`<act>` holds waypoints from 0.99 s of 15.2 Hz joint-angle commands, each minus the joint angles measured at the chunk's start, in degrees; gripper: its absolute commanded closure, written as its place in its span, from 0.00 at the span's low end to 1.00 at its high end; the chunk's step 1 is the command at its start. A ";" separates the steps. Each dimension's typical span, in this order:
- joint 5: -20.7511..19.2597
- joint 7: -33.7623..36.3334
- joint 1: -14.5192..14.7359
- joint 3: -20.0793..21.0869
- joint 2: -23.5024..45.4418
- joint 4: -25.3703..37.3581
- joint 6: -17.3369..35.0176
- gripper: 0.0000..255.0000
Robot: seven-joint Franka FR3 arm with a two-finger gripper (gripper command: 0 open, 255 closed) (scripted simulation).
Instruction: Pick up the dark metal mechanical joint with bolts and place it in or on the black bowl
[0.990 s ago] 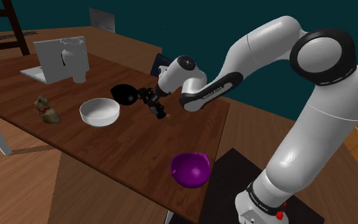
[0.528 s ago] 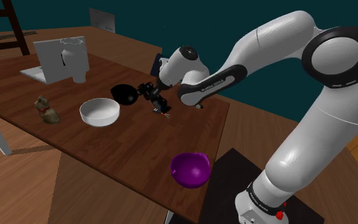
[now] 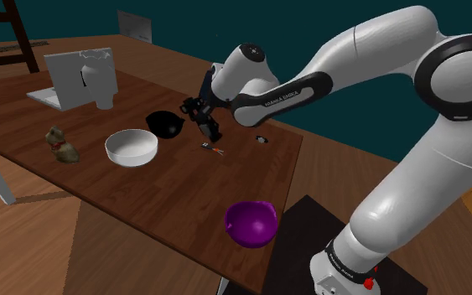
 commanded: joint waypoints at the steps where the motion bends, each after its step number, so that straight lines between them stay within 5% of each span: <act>1: 1.94 -1.70 0.13 0.05 -0.93 0.52 -1.24 1.00; 7: 6.29 -5.56 0.69 -0.05 -3.20 2.57 -5.20 1.00; 15: 1.40 -4.93 1.57 -0.14 14.52 26.29 -12.50 1.00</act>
